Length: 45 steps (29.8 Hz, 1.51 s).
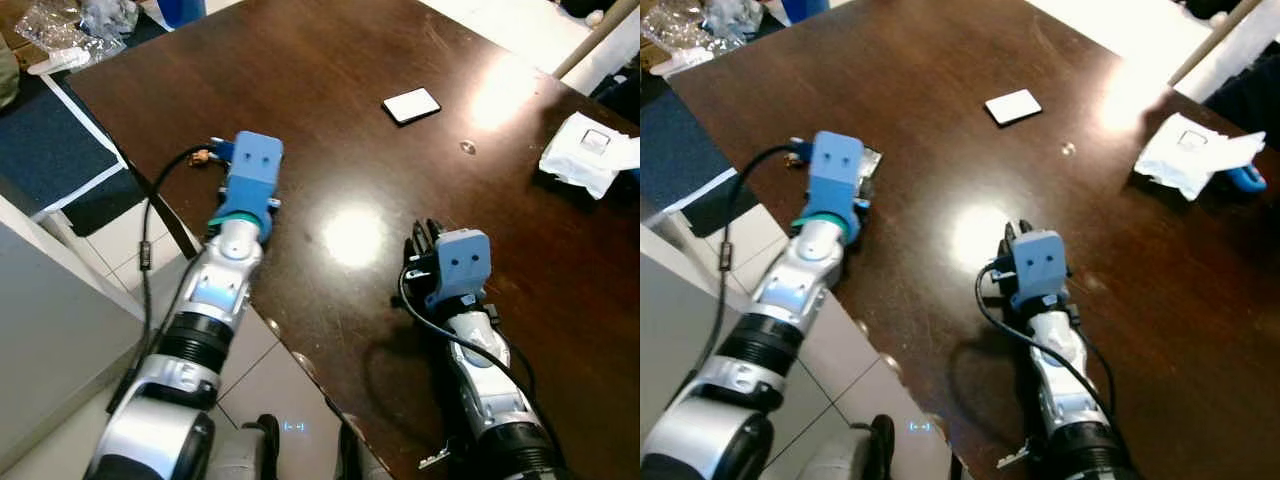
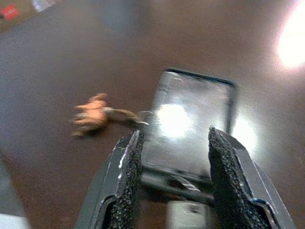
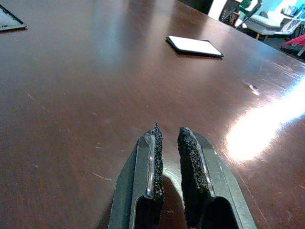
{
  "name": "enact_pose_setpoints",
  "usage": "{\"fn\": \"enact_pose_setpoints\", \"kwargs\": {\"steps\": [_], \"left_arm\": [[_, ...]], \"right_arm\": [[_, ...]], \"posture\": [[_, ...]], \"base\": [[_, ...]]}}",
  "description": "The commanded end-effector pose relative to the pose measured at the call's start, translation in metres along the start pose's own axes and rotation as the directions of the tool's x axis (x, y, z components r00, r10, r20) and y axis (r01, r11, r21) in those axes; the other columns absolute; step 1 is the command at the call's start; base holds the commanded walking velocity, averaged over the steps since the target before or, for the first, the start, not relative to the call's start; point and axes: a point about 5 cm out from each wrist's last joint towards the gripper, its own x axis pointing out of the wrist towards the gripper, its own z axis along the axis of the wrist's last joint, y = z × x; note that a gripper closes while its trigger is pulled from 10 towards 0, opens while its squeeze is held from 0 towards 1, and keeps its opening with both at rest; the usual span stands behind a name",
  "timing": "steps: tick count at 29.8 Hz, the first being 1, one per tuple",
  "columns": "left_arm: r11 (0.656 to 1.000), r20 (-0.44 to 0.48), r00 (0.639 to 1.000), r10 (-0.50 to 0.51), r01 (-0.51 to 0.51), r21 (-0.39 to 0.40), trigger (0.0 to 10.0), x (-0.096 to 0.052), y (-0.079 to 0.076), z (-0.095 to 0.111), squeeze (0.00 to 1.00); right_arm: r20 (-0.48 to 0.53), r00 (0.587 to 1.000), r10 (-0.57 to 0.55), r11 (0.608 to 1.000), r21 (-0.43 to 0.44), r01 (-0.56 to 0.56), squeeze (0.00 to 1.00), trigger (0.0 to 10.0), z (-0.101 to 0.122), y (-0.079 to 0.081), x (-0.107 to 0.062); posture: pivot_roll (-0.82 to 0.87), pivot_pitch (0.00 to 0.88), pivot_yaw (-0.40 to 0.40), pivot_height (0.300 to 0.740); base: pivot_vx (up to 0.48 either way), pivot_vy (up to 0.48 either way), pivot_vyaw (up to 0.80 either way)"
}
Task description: Hang keys on a hook
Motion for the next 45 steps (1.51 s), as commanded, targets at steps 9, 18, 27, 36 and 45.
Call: {"fn": "enact_pose_setpoints", "kwargs": {"steps": [9,18,27,36,45], "left_arm": [[0.999,0.007,0.999,-0.039,0.039,-0.013,10.0,-0.018,0.018,-0.005,0.0],[0.999,-0.091,0.996,-0.026,0.021,-0.047,10.0,-0.026,0.014,-0.027,0.0],[0.989,-0.131,0.99,-0.052,0.033,-0.141,10.0,-0.028,0.006,-0.021,0.0],[0.988,-0.111,0.993,-0.051,0.033,-0.152,10.0,-0.024,-0.002,-0.011,0.0],[0.995,-0.128,0.991,-0.047,0.035,-0.094,10.0,-0.027,-0.013,-0.02,0.0]], "right_arm": [[-0.14,0.99,0.021,1.0,0.003,-0.021,0.0,10.0,-0.027,0.003,-0.015],[-0.131,0.99,0.055,0.998,0.011,-0.054,0.0,10.0,-0.023,0.009,-0.007],[-0.137,0.989,0.047,0.999,0.008,-0.047,0.0,10.0,-0.025,0.008,-0.01],[-0.136,0.99,0.043,0.999,0.012,-0.041,0.0,10.0,-0.025,0.009,-0.009],[-0.139,0.989,0.045,0.999,0.012,-0.044,0.0,10.0,-0.025,0.009,-0.01]], "posture": [[0.01,0.258,0.098,0.74],[0.02,0.258,0.083,0.74],[0.01,0.257,0.092,0.74],[0.01,0.256,0.098,0.74],[0.01,0.26,0.098,0.74]], "base": [[0.0,0.0,0.0],[0.0,0.0,0.0],[0.0,0.0,0.0],[0.0,0.0,0.0],[0.0,0.0,0.0]]}}
